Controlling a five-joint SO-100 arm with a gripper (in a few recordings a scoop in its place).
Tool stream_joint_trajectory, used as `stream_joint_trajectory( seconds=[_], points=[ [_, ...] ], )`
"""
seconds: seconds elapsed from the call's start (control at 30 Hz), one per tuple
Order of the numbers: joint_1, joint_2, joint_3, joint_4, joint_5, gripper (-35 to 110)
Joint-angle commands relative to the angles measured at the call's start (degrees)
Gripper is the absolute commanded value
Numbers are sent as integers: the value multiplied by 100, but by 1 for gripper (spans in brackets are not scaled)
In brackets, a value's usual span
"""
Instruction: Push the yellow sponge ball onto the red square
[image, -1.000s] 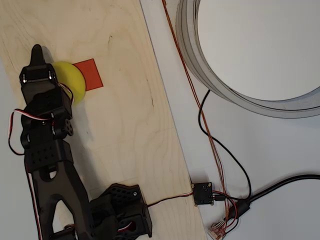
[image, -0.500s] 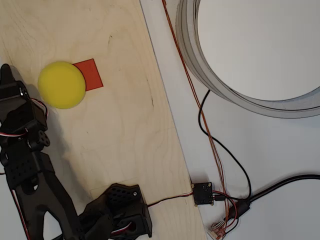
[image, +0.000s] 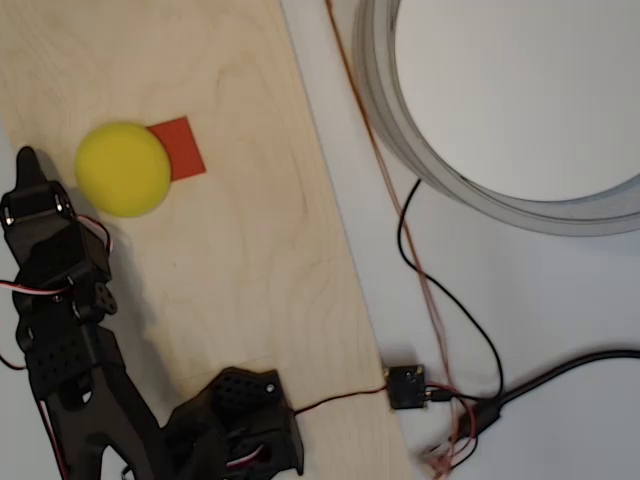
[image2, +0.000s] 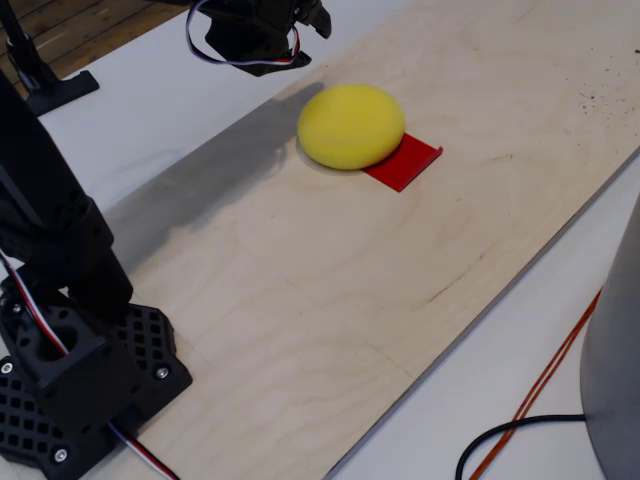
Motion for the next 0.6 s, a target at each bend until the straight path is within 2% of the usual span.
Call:
stream_joint_trajectory(
  seconds=[0.0, 0.57],
  points=[
    [185, 325, 44, -35, 26, 10],
    [457, 26, 457, -483, -185, 10]
  ],
)
